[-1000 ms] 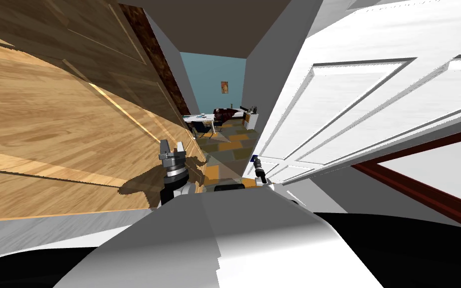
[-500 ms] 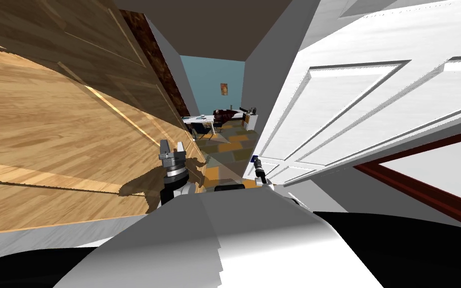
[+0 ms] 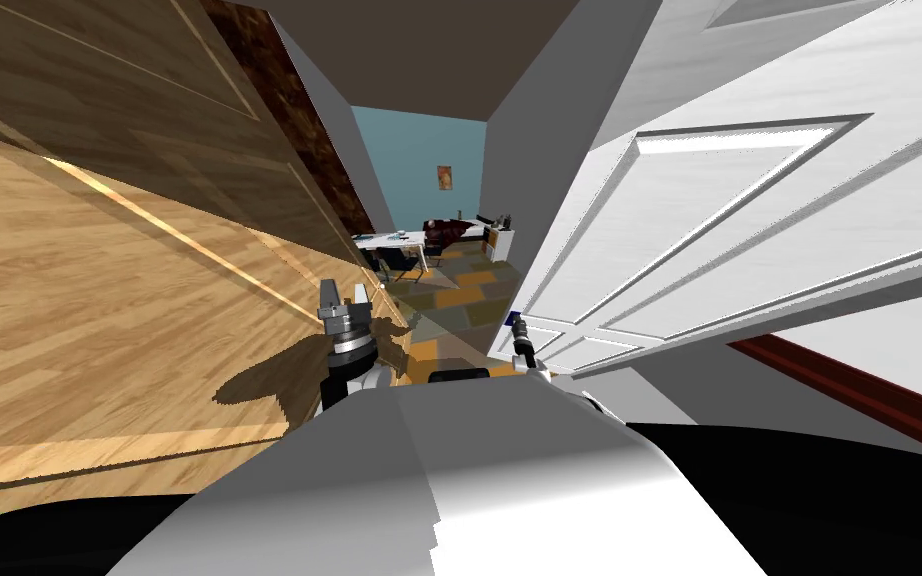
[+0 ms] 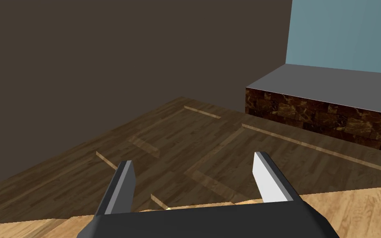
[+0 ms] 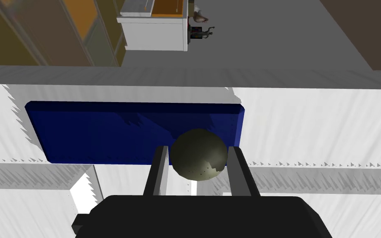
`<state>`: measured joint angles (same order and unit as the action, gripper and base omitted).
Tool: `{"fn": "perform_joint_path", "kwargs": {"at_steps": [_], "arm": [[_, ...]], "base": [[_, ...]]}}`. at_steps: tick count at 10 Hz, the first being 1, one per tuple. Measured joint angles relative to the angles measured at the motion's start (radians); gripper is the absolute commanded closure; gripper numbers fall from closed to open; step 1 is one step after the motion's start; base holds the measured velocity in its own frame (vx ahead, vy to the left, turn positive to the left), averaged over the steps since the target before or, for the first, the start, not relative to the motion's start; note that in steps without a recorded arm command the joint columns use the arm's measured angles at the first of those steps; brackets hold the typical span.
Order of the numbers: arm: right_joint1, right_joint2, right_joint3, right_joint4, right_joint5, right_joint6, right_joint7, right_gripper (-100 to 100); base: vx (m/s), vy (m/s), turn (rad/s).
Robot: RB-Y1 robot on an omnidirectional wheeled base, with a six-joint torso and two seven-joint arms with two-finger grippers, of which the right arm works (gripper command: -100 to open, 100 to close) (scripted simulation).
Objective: Push the door open
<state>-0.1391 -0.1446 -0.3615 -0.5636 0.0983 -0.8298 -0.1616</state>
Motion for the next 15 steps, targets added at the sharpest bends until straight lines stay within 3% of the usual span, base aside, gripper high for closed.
{"fn": "perform_joint_path", "kwargs": {"at_steps": [1,3,6,10,13,15], "arm": [[-0.008,-0.007,-0.01,0.013,-0.007,-0.003,0.003,100],[0.013,0.0,-0.022,-0.037,-0.015,0.018,0.01,100],[0.001,-0.009,-0.049,-0.002,-0.034,0.012,0.028,100],[0.008,-0.011,-0.07,0.0,-0.045,0.013,0.035,100],[0.001,-0.014,-0.103,0.016,-0.063,0.003,0.051,100],[0.016,-0.01,-0.124,-0.017,-0.074,0.021,0.058,100]], "base": [[0.115,0.032,-0.024],[0.166,0.044,-0.049],[0.147,0.045,-0.043],[0.184,0.007,-0.041],[0.189,0.001,-0.041],[0.2,0.023,-0.061]]}}
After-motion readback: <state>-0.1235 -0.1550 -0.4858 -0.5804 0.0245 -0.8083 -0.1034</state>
